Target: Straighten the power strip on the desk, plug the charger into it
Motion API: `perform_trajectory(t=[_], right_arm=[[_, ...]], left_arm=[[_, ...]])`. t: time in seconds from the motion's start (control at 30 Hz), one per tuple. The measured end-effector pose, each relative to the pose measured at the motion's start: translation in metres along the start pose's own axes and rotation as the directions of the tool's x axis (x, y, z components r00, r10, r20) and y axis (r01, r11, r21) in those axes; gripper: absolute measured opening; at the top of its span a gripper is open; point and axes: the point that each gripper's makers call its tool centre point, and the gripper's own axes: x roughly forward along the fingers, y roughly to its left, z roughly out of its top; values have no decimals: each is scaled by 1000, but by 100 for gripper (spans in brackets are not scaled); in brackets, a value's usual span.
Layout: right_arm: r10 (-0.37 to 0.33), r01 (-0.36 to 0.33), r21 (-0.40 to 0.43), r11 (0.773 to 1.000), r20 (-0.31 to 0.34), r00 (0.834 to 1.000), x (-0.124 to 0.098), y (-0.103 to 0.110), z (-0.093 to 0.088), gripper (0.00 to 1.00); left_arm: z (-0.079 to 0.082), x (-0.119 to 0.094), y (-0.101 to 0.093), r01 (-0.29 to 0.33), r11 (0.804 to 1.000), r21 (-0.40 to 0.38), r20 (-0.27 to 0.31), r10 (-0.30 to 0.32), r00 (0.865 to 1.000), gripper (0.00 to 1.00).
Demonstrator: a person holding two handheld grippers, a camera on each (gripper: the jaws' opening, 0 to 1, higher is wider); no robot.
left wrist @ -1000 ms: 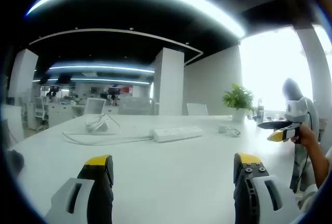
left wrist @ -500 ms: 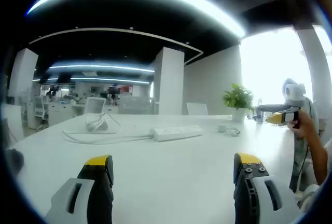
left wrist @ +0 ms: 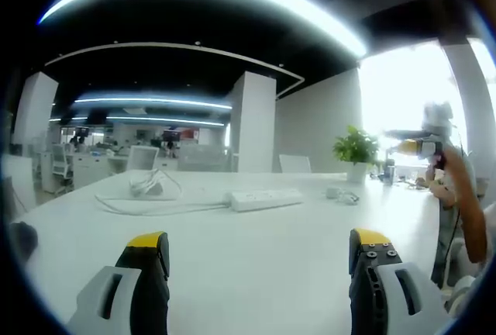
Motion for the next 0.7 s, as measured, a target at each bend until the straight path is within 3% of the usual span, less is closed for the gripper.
perform_trajectory(t=[0.4, 0.7], right_arm=[[35, -31, -96, 995, 41, 999, 17, -4, 45, 97], [72, -65, -179, 982, 35, 997, 38, -7, 64, 97]], left_arm=[[0, -1, 0, 3, 1000, 0, 2, -3, 1000, 99], [1, -3, 3, -4, 1000, 2, 4, 4, 1000, 99]])
